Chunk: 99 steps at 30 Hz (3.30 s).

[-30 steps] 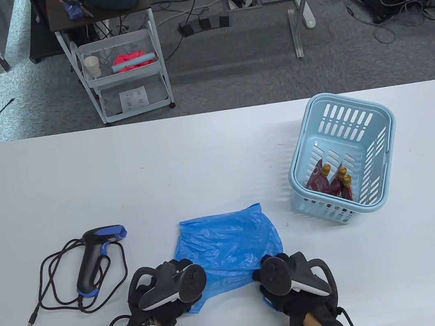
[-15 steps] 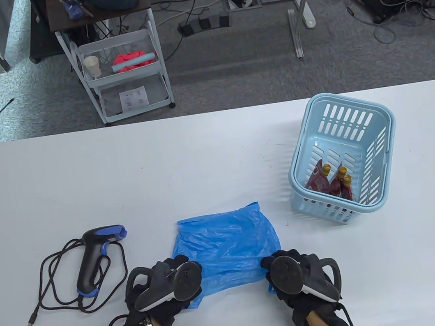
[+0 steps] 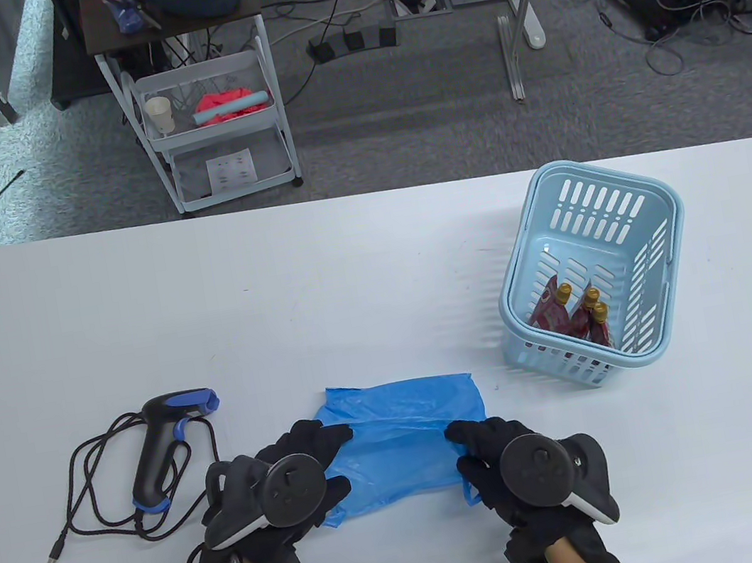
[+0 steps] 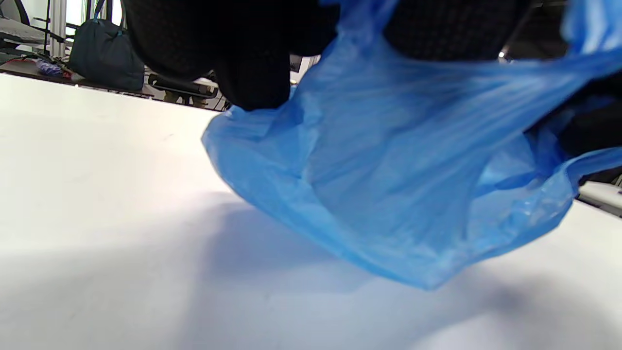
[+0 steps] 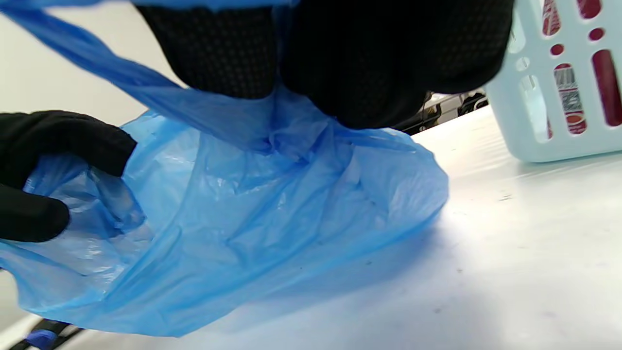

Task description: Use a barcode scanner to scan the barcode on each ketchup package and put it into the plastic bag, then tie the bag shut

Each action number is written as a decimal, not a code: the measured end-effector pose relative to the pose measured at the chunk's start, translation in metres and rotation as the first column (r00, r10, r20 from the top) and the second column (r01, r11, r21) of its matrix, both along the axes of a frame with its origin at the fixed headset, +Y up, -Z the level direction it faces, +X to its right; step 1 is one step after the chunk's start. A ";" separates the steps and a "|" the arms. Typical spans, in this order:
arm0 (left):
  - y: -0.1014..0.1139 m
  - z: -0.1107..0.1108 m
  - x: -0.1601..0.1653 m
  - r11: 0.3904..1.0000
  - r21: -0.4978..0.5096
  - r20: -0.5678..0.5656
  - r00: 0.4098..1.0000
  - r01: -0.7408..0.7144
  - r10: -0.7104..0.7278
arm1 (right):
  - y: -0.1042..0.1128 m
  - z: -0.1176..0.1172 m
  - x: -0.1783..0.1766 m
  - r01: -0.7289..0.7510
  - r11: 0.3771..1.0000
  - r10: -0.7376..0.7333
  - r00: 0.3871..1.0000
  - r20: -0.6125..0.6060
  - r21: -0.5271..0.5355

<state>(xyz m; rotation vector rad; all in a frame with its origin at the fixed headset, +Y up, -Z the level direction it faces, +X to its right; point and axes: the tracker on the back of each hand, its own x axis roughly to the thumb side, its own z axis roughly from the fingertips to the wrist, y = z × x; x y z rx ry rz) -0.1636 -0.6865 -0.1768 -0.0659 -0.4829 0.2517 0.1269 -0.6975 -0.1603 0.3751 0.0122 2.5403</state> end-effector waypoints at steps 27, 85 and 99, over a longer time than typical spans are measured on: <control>-0.054 -0.020 -0.009 0.965 -0.194 -0.069 0.979 0.176 -0.192 | -0.061 -0.037 -0.012 -0.085 0.902 0.024 0.989 -0.146 -0.424; -0.071 -0.025 -0.009 0.918 -0.210 -0.105 0.926 0.336 -0.363 | -0.079 -0.035 -0.059 -0.598 0.776 0.591 0.800 -0.103 -0.199; -0.025 -0.031 -0.058 0.974 -0.155 -0.248 0.961 -0.167 0.126 | -0.085 -0.036 -0.046 -0.497 0.824 0.483 0.867 -0.123 -0.273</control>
